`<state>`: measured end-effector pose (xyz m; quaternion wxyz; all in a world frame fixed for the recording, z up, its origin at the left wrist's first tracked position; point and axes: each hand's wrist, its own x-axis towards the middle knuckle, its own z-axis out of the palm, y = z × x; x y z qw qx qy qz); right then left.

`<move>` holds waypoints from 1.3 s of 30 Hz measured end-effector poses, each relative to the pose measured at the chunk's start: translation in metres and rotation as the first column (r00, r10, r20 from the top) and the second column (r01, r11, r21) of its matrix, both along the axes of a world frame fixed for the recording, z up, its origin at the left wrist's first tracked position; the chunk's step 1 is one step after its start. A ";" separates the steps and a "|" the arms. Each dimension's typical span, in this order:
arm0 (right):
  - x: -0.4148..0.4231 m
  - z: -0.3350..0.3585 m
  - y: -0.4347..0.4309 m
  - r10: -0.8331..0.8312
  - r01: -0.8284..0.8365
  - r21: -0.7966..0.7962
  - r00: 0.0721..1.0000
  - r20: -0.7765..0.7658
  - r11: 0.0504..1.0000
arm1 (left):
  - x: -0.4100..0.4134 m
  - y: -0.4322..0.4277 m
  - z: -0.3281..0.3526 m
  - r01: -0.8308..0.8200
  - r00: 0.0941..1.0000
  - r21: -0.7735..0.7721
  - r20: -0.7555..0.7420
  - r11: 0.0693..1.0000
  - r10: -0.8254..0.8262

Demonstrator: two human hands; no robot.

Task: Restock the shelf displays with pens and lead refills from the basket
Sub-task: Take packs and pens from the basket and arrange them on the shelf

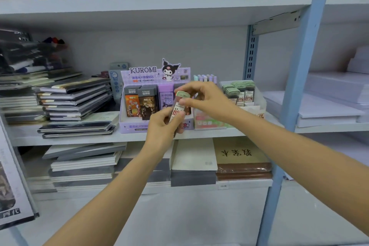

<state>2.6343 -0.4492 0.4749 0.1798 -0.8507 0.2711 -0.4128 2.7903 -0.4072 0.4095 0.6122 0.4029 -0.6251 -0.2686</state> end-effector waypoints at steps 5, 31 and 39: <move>-0.056 0.000 0.007 -0.042 0.044 0.131 0.999 -0.016 0.990 | -0.045 0.001 0.002 0.027 0.999 0.020 0.040 0.999 -0.028; -0.140 0.004 -0.065 -0.483 0.461 -0.178 0.870 -0.103 0.869 | -0.112 -0.034 -0.019 -0.094 0.294 -0.505 0.809 0.858 0.508; -0.138 -0.019 -0.049 -0.508 0.512 -0.301 0.856 0.097 0.805 | -0.106 -0.023 -0.028 -0.037 0.422 -0.521 0.765 0.853 0.486</move>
